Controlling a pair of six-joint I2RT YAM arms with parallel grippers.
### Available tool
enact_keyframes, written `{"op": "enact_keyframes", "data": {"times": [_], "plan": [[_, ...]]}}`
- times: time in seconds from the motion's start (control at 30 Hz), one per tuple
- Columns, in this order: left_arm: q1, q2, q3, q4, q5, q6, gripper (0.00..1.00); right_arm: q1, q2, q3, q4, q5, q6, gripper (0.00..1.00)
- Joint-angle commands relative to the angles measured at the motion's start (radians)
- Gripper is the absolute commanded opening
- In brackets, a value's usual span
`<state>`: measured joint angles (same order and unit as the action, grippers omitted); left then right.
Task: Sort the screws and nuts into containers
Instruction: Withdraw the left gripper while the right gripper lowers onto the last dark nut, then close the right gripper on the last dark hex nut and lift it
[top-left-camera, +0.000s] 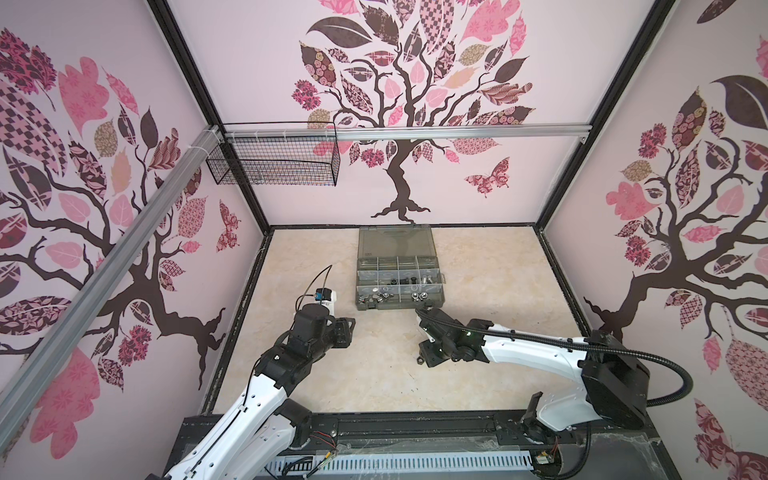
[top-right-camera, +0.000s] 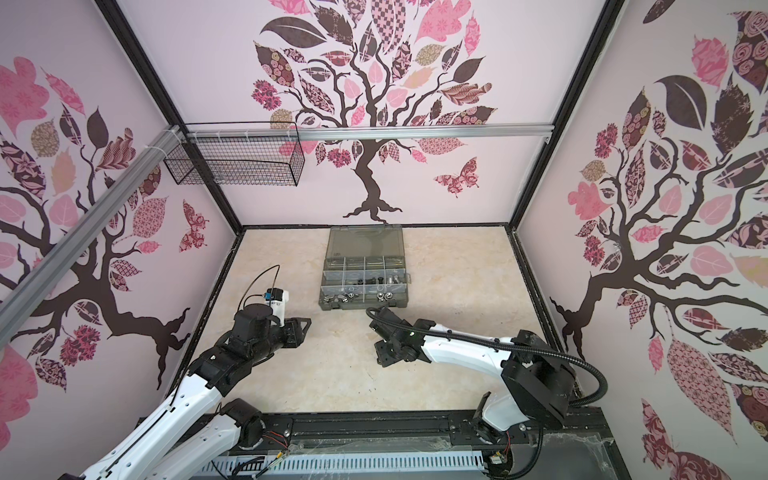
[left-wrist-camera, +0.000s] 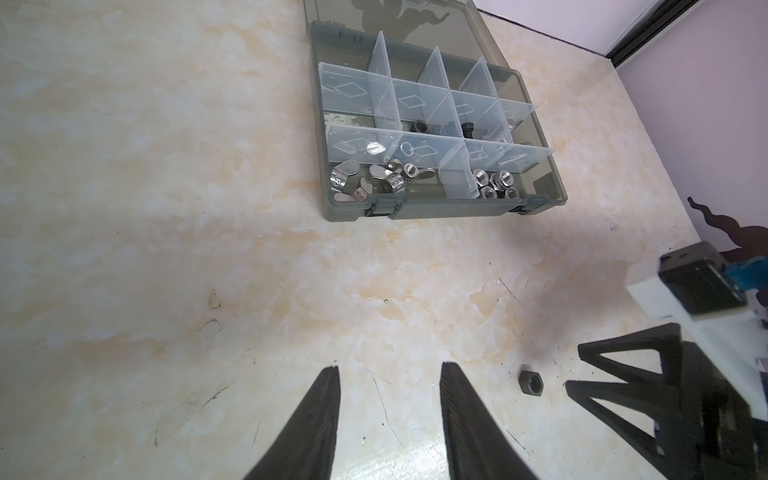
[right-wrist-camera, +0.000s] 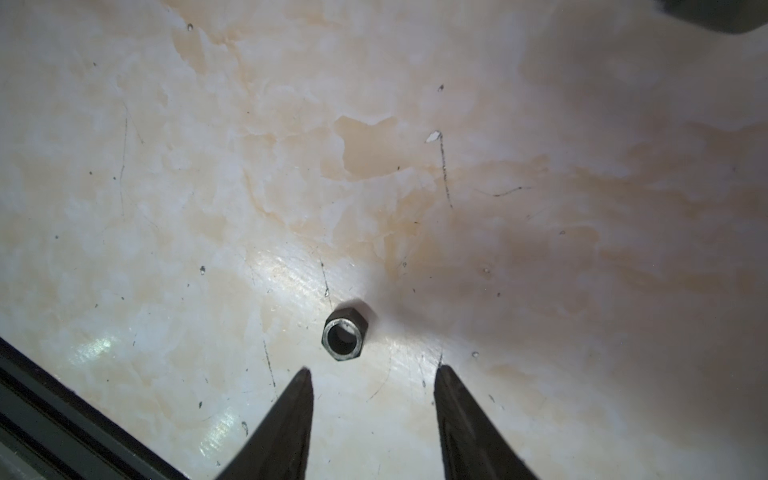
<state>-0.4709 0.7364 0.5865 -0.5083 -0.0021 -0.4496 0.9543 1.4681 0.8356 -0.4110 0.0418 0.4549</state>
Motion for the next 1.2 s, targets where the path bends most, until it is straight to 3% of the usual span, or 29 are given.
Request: {"op": "enact_keyframes", "data": {"times": [0.0, 0.63, 1.17], "plan": [[0.002, -0.008, -0.025, -0.003, -0.003, -0.015, 0.43, 0.012, 0.044, 0.041, -0.037, 0.022, 0.018, 0.5], [0.002, -0.001, -0.047, 0.025, 0.02, -0.025, 0.43, 0.081, 0.246, 0.167, -0.106, 0.073, -0.013, 0.43], [0.002, 0.004, -0.053, 0.038, 0.03, -0.029, 0.43, 0.089, 0.287, 0.19, -0.117, 0.084, -0.01, 0.21]]}}
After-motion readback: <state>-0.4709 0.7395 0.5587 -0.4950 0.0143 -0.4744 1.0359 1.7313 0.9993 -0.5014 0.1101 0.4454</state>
